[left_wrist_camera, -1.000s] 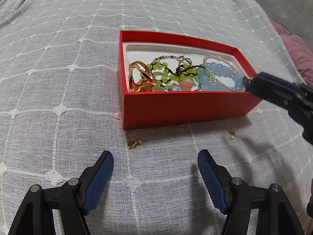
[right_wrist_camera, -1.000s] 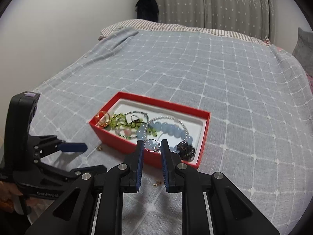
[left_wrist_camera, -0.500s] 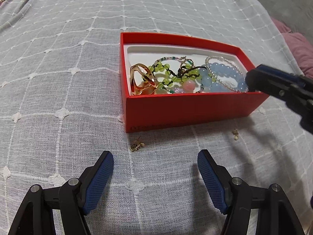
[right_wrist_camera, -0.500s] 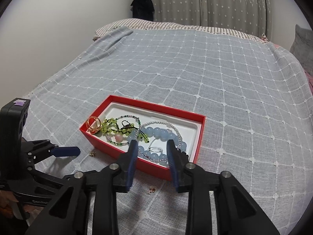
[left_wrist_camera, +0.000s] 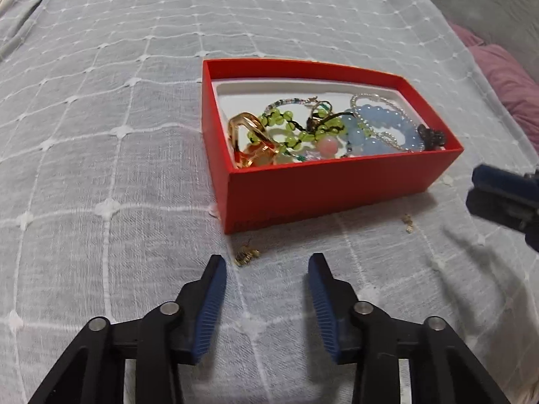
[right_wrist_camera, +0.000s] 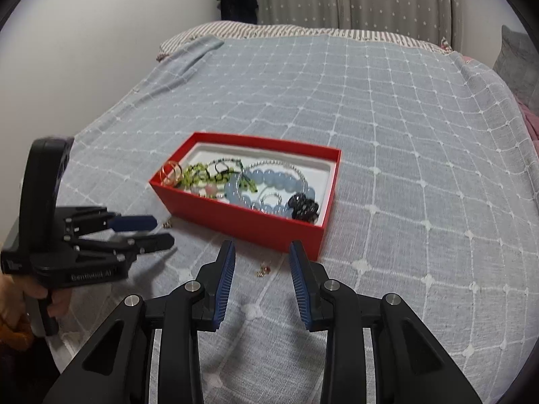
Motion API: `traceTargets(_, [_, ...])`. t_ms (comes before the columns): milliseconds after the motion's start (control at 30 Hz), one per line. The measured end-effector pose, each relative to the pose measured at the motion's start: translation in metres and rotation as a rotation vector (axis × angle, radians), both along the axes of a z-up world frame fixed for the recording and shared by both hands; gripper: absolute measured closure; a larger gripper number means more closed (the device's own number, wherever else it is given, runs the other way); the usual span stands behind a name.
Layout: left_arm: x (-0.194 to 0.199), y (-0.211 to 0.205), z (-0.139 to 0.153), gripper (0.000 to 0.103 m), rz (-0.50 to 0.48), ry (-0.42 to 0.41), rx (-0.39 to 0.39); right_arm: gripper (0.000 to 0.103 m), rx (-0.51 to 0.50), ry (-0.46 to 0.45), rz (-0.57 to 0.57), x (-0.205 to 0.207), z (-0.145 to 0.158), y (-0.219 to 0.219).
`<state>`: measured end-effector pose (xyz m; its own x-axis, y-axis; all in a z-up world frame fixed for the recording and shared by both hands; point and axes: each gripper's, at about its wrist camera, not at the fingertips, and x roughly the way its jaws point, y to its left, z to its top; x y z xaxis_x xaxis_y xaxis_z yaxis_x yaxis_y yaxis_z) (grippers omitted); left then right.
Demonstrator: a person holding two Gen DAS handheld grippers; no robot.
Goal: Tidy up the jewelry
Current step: 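Grasp a small gold earring with the left tool while the right tool grasps another, then carry both gold earrings over the red box with both tools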
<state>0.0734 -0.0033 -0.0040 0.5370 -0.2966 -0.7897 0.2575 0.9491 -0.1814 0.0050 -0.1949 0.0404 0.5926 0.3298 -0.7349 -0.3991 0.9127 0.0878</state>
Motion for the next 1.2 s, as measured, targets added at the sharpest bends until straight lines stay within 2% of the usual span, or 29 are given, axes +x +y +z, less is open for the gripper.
traceTargets(167, [0.005,0.000,-0.003,0.067,-0.011,0.006,0.011,0.067,-0.013,0.022,0.027,-0.004,-0.008,0.006])
traceTargets(367, [0.007,-0.013,-0.007,0.072,-0.035,0.007,0.098,0.067,-0.038,0.048,0.029,-0.003,-0.017,0.008])
traceTargets(533, [0.009,-0.015,-0.007,0.088,-0.017,0.011,0.130,0.067,-0.048,0.068,0.004,0.001,-0.022,0.005])
traceTargets(600, [0.009,-0.013,-0.007,0.099,-0.011,0.010,0.135,0.067,-0.051,0.073,0.000,0.003,-0.023,0.004])
traceTargets(667, [0.008,-0.012,-0.006,0.102,-0.009,0.009,0.136,0.067,-0.054,0.077,0.000,0.004,-0.025,0.004])
traceTargets(1033, [-0.008,-0.010,0.005,0.103,-0.028,-0.026,0.122,0.068,-0.054,0.145,0.014,0.012,-0.043,0.011])
traceTargets(1200, [-0.010,-0.010,0.008,0.103,-0.029,-0.028,0.113,0.067,-0.043,0.139,0.010,0.018,-0.048,0.015])
